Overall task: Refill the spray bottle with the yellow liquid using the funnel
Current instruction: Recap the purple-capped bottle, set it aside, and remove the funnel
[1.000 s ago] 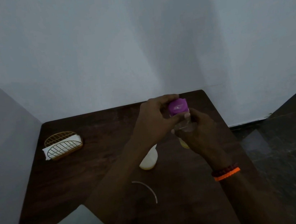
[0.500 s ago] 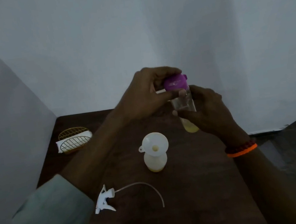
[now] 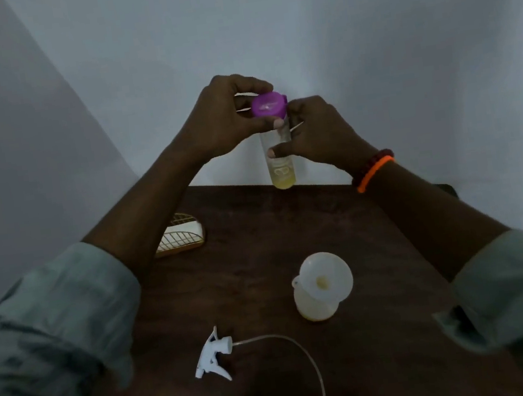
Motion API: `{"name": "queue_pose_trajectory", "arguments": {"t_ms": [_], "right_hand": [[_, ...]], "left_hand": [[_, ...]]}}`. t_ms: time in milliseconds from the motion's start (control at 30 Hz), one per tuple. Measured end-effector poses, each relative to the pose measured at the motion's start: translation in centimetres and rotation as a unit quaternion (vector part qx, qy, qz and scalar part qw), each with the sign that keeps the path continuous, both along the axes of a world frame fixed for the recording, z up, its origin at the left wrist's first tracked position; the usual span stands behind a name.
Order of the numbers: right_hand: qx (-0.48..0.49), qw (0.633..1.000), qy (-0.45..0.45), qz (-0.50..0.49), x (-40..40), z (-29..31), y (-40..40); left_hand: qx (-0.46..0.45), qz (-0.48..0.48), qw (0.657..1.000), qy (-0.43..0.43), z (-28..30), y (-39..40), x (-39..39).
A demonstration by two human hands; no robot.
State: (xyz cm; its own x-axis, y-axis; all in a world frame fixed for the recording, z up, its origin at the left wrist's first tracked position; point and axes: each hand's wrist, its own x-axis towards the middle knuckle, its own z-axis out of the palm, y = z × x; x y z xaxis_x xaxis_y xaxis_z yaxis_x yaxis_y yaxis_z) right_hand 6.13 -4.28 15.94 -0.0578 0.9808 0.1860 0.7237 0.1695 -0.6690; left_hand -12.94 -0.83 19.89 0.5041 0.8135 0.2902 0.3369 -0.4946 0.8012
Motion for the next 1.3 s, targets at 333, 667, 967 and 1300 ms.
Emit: {"name": "queue_pose_trajectory", "arguments": {"t_ms": [333,667,967,1300], "right_hand": [[-0.071,0.997,0.011,-0.022,-3.6,-11.2,10.7],[-0.069,0.997,-0.001,-0.037,-4.9,-16.0,12.6],[-0.117,0.989,-0.014,-0.084,-4.4,-15.3,11.6],[-0.152,0.968,0.118,-0.16,2.8,-8.4,-3.4]], "left_hand": [[0.029,0.066,0.995,0.07,-10.3,8.8,-1.4],[0.076,0.061,0.991,0.089,-16.7,11.9,-2.7],[0.132,0.078,0.974,0.165,-16.2,11.5,-2.5],[0.027,0.159,0.983,0.088,-13.3,-0.7,-3.2]]}}
